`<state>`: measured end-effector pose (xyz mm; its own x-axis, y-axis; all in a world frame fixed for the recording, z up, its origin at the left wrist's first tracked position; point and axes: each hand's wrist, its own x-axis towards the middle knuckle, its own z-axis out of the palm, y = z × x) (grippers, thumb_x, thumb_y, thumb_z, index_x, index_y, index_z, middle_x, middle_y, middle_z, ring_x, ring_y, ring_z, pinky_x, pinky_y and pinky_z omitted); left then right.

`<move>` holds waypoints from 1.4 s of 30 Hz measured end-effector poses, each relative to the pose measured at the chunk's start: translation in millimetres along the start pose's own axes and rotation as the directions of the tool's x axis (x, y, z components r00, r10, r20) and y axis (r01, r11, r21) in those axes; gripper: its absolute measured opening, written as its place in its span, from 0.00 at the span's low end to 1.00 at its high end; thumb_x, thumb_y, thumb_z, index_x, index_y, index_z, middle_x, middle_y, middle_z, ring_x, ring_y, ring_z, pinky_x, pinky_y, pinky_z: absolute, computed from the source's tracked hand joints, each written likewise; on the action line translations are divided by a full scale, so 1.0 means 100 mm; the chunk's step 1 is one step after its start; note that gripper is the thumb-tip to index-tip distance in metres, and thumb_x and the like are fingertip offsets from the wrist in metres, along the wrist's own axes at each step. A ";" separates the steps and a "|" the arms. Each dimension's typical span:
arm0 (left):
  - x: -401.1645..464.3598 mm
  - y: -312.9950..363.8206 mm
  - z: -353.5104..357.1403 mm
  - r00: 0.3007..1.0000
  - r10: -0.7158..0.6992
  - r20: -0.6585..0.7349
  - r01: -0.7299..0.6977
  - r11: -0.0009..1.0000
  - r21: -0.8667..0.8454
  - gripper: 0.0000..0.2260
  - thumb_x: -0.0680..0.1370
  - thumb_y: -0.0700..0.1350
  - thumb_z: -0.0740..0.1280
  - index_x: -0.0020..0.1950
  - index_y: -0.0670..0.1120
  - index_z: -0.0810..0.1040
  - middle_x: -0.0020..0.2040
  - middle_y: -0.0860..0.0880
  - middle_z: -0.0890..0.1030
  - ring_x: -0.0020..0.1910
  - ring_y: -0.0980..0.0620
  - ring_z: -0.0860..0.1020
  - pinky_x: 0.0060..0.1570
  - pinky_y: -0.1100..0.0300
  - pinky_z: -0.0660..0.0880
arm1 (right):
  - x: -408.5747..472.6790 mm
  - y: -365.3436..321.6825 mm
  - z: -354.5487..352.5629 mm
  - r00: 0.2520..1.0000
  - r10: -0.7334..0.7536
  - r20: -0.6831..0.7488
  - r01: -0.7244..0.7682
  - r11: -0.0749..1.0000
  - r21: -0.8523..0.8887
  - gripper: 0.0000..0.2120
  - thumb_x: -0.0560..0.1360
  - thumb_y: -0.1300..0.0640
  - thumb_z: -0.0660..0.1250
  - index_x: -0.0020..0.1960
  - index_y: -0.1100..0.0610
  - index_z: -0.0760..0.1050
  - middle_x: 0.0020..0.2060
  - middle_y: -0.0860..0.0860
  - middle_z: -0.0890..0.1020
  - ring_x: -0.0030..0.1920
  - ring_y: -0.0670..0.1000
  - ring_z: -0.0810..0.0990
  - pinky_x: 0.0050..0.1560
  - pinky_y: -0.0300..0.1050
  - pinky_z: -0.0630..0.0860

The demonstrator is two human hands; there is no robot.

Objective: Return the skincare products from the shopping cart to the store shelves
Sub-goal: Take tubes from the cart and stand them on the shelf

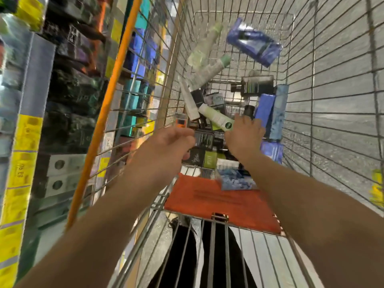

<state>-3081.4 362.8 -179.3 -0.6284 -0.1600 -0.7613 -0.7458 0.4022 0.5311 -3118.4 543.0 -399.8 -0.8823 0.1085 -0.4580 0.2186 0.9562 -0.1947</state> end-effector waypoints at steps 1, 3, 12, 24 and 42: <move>0.01 -0.01 0.01 1.000 -0.006 0.005 0.006 1.000 -0.008 0.06 0.82 0.54 0.66 0.54 0.62 0.81 0.54 0.61 0.84 0.51 0.59 0.83 0.58 0.46 0.81 | 0.04 -0.01 0.04 1.000 -0.028 0.006 0.029 0.999 -0.033 0.27 0.79 0.46 0.67 0.73 0.57 0.68 0.67 0.58 0.75 0.67 0.64 0.68 0.63 0.59 0.66; 0.04 -0.03 0.04 1.000 -0.016 0.012 0.016 1.000 -0.025 0.05 0.79 0.56 0.68 0.53 0.63 0.82 0.52 0.60 0.85 0.51 0.57 0.83 0.59 0.44 0.80 | 0.12 -0.01 0.11 0.998 -0.060 0.027 0.062 0.994 -0.091 0.27 0.79 0.45 0.67 0.73 0.56 0.67 0.67 0.57 0.75 0.67 0.63 0.68 0.62 0.58 0.65; 0.04 -0.12 0.19 1.000 -0.002 0.030 0.003 1.000 -0.016 0.12 0.74 0.59 0.67 0.56 0.62 0.82 0.52 0.60 0.85 0.53 0.56 0.83 0.61 0.46 0.79 | 0.16 -0.04 0.31 1.000 -0.002 -0.015 0.000 0.987 -0.162 0.18 0.77 0.51 0.71 0.64 0.55 0.74 0.61 0.56 0.77 0.63 0.61 0.69 0.60 0.58 0.64; -0.20 0.09 0.06 0.998 0.051 0.040 -0.052 0.998 0.030 0.07 0.81 0.55 0.66 0.57 0.61 0.81 0.51 0.59 0.85 0.50 0.55 0.84 0.60 0.47 0.80 | -0.20 -0.09 0.16 0.999 0.035 -0.027 -0.027 0.968 0.249 0.04 0.82 0.53 0.64 0.55 0.52 0.72 0.47 0.52 0.76 0.61 0.58 0.69 0.59 0.55 0.59; -1.17 0.73 -0.72 0.951 0.307 -0.037 -0.300 0.889 -0.346 0.09 0.82 0.40 0.67 0.61 0.45 0.81 0.56 0.39 0.84 0.45 0.48 0.80 0.44 0.59 0.76 | -1.12 -0.96 -2.16 0.900 -0.063 -0.432 0.385 0.581 0.717 0.07 0.84 0.51 0.64 0.48 0.49 0.75 0.37 0.43 0.79 0.37 0.35 0.76 0.35 0.30 0.66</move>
<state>-3078.7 346.2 -24.8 -0.8344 -0.0619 -0.5477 -0.5512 0.0935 0.8291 -3130.9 497.7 -142.3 -0.9876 0.1549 -0.0249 0.0861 0.4027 -0.9113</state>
